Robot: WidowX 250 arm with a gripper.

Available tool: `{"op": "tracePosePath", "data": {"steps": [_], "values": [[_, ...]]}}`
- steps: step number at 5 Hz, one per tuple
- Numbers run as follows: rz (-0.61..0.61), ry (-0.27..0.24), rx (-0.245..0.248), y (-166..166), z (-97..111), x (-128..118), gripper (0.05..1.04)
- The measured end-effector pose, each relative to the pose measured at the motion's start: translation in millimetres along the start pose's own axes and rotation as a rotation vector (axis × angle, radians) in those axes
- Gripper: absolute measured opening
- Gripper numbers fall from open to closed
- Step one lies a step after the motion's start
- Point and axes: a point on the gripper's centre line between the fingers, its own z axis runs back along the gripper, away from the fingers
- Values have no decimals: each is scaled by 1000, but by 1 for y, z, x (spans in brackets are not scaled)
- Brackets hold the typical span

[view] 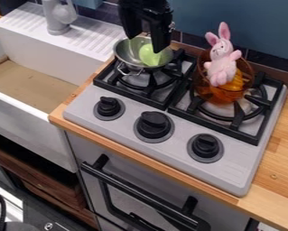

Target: Move the yellow pot beside the right burner

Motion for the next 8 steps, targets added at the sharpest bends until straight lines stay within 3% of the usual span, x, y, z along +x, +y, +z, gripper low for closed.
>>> {"op": "tracePosePath", "data": {"steps": [1, 4, 6, 8], "values": [[13, 31, -17, -2, -11, -4, 999], [390, -13, -19, -26, -21, 9, 999], [475, -10, -8, -43, -21, 14, 999], [482, -49, -16, -55, -18, 26, 999]]}}
